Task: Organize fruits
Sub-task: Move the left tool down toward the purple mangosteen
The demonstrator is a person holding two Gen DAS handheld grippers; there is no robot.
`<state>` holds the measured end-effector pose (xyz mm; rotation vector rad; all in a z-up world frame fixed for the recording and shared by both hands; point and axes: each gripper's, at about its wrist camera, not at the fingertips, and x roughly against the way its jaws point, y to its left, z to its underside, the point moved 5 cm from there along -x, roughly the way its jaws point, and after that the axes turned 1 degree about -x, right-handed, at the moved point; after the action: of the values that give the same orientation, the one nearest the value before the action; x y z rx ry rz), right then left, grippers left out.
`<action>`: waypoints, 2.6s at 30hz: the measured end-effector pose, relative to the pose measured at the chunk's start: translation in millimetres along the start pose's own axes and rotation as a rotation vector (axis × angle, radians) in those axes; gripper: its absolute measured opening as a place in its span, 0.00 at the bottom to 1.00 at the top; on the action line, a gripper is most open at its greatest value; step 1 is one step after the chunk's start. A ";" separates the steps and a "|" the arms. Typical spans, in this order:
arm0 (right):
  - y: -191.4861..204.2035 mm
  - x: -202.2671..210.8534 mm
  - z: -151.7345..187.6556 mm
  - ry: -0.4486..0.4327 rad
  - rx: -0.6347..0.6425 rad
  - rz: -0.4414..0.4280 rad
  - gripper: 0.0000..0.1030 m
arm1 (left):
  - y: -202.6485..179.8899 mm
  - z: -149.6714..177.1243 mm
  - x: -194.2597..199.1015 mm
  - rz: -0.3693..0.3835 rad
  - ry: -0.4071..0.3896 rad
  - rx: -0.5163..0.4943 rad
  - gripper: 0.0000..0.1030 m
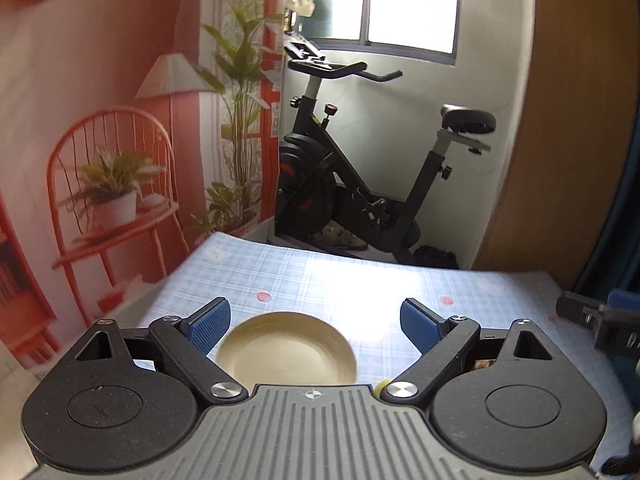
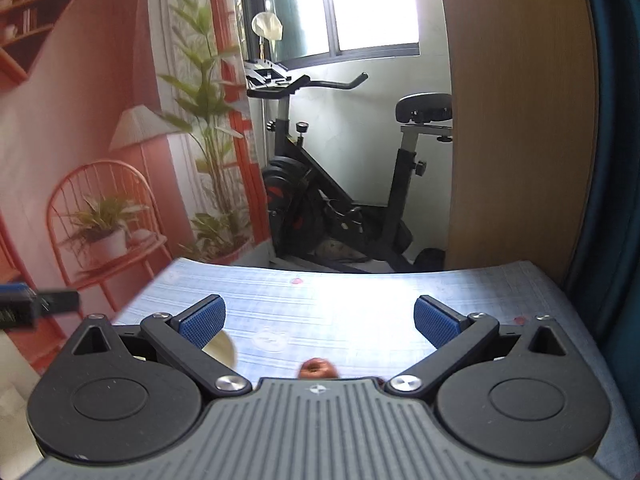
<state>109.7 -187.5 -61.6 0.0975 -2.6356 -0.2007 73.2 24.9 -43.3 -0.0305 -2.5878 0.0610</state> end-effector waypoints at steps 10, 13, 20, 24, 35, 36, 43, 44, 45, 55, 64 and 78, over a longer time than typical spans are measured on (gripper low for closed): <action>-32.4 -49.8 31.4 -0.040 0.044 0.018 0.98 | -9.8 7.6 -53.0 0.080 0.002 0.016 0.88; -40.8 -64.7 45.9 -0.002 0.079 0.015 0.98 | -17.2 11.0 -65.2 0.058 0.008 -0.002 0.87; -58.0 -85.8 68.3 0.067 0.087 0.009 0.93 | -39.9 21.6 -90.5 0.090 0.014 -0.064 0.84; -69.6 -96.1 77.0 0.082 0.049 -0.018 0.91 | -54.7 24.8 -105.3 0.101 0.028 -0.098 0.83; -94.9 -104.6 89.0 0.089 0.022 -0.059 0.92 | -87.2 31.3 -125.8 0.200 0.041 -0.211 0.76; -96.7 -106.0 89.9 0.101 0.003 -0.076 0.93 | -89.4 32.8 -127.8 0.222 0.044 -0.216 0.75; -107.1 -114.3 98.5 0.154 -0.116 -0.119 1.00 | -100.9 45.8 -147.6 0.298 0.139 -0.243 0.75; -109.0 -114.7 99.1 0.153 -0.129 -0.119 1.00 | -101.2 47.0 -150.2 0.301 0.152 -0.244 0.73; -109.5 -114.4 98.5 0.138 -0.134 -0.118 1.00 | -101.7 48.1 -151.2 0.317 0.166 -0.244 0.73; -108.3 -101.2 94.1 0.010 -0.135 -0.158 1.00 | -90.7 49.0 -164.6 0.321 0.259 -0.190 0.62; -106.4 -103.9 100.6 0.110 -0.220 -0.173 1.00 | -62.1 38.9 -146.7 0.243 0.255 -0.144 0.58; -68.6 -97.8 112.9 0.182 -0.165 -0.208 1.00 | 28.6 14.1 -113.4 0.055 0.230 -0.121 0.58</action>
<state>143.5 -230.9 -216.5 0.3192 -2.4150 -0.4571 162.5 49.1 -116.3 -0.1450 -2.3579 -0.0748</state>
